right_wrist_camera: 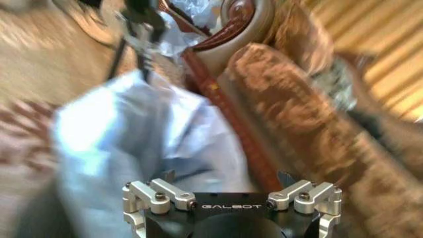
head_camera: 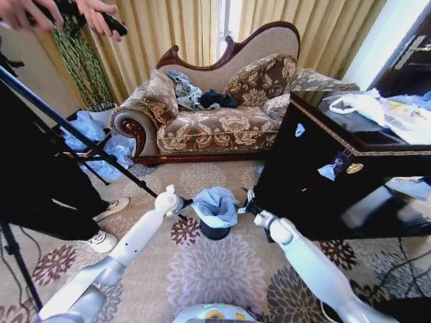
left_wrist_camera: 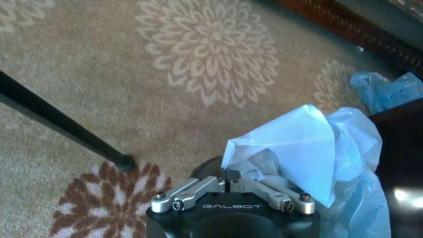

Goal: Place a garbage bag over the trash bin.

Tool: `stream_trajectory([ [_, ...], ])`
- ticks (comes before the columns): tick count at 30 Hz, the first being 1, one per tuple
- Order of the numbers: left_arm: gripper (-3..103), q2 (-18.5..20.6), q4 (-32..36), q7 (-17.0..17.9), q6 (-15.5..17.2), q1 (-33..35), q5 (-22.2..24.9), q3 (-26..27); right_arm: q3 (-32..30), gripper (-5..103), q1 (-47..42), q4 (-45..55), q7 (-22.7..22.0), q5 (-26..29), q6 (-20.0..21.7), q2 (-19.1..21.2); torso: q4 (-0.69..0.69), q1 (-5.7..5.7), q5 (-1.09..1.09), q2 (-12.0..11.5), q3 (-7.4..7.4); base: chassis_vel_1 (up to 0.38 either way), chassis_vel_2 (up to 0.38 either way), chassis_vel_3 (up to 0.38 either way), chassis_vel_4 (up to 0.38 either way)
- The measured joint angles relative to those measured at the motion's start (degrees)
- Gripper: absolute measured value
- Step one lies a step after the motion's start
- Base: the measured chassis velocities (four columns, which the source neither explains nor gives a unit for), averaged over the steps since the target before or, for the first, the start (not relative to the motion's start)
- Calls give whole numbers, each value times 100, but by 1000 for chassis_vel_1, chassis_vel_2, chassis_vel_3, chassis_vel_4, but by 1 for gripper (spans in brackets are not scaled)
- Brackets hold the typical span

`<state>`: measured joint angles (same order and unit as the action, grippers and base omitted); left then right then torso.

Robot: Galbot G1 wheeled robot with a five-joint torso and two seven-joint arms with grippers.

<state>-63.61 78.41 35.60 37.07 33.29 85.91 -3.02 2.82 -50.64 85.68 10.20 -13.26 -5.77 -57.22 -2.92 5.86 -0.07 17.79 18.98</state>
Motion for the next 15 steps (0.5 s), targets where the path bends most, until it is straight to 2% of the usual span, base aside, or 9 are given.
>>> stream_trajectory([
  [4, 0, -52, 6, -4, -7, 36, -20, 24, 144, 100, -126, 47, -161, 400, 336, -30, 0, 0, -1, 0, 0, 0, 0, 0, 0],
  [9, 0, -52, 65, 1, -8, 103, -21, 87, 159, 100, -193, 49, -210, 445, 535, -51, 1, 0, -2, 0, 0, 0, 0, 0, 0],
  [15, 0, -28, 146, 13, -16, 236, -22, 217, 186, 100, -399, -11, -191, 322, 580, -140, 1, 0, -2, 0, 0, 0, 0, 0, 0],
])
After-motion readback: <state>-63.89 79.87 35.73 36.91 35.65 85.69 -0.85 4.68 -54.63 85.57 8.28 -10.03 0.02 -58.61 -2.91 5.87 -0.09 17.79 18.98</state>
